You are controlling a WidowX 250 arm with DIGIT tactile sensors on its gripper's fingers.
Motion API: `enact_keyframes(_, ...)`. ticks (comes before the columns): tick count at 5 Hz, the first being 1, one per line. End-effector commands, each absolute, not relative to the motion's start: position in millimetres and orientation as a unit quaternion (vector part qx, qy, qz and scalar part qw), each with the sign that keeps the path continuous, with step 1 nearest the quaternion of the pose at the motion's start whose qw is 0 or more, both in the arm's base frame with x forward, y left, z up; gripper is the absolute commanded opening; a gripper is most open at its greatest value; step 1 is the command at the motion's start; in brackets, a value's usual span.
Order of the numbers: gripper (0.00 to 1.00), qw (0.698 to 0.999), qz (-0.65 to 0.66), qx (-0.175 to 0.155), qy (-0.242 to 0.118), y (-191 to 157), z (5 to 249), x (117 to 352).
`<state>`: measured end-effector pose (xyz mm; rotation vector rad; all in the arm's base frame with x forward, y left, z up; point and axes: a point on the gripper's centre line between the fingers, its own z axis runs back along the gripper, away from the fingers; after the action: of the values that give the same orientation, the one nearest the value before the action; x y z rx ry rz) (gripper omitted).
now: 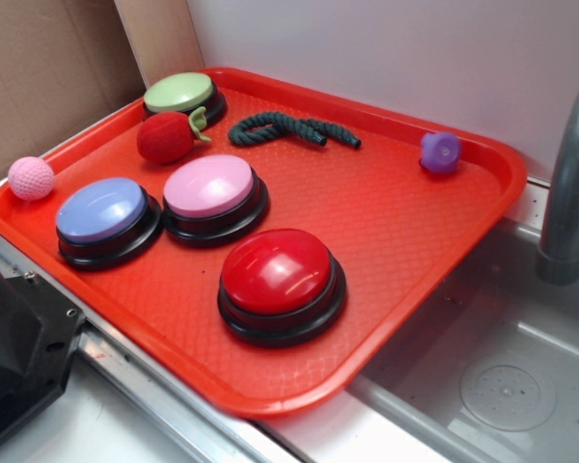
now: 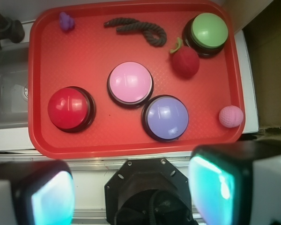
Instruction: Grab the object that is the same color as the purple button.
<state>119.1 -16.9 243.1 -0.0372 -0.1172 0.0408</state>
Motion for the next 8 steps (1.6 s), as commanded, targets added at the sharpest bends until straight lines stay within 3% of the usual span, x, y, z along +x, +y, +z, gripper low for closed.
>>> enact_keyframes(1, 1.00, 0.998, 0.020, -0.019, -0.059, -16.9, 243.1, 119.1)
enact_keyframes(3, 1.00, 0.998, -0.001, 0.002, -0.069, -30.3, 208.3, 190.4)
enact_keyframes(4, 1.00, 0.997, -0.046, 0.010, -0.065, -52.6, 176.5, 220.8)
enact_keyframes(6, 1.00, 0.980, -0.184, -0.037, -0.071, -68.8, 133.1, 252.0)
enact_keyframes(8, 1.00, 0.996, -0.058, -0.018, -0.069, -40.9, 105.6, 290.9)
